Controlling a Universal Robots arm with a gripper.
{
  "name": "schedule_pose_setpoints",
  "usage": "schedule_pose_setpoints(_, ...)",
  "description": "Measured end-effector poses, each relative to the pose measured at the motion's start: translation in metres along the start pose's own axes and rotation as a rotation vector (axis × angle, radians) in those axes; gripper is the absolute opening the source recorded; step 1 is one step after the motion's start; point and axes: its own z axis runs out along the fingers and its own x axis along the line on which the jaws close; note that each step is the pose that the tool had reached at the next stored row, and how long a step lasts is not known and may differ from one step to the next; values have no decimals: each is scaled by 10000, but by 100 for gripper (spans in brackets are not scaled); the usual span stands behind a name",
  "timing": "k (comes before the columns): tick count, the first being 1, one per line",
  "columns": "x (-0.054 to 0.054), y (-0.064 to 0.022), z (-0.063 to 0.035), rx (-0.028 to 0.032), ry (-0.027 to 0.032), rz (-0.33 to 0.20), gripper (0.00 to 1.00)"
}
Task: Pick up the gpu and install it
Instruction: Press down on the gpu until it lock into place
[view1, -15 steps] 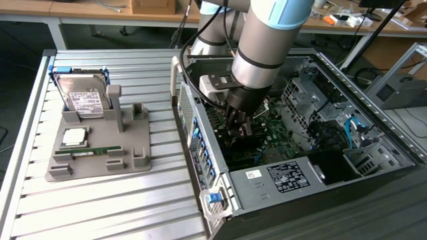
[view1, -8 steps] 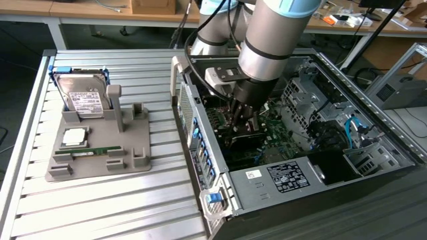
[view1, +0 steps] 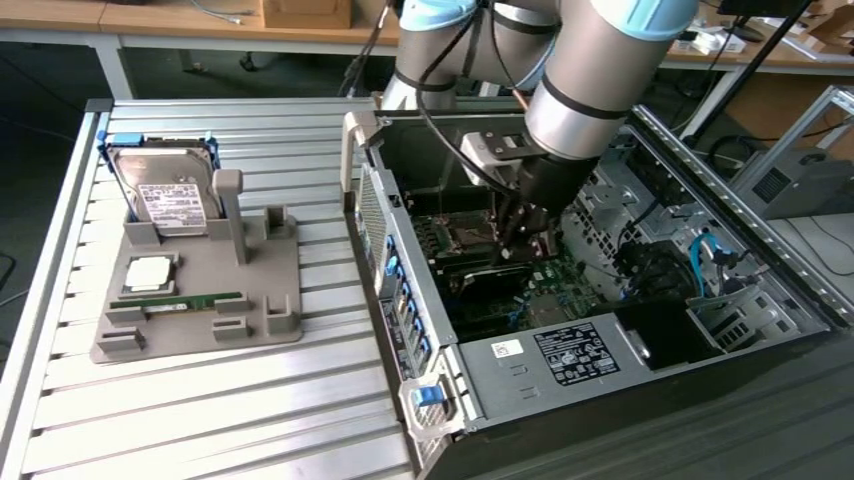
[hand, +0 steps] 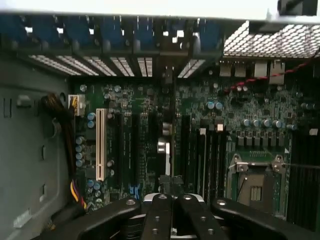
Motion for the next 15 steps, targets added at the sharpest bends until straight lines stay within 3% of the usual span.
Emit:
schedule_pose_setpoints(7, 8, -309, -4, -150, -3, 4, 11)
schedule_pose_setpoints(15, 8, -311, -4, -154, -4, 5, 11)
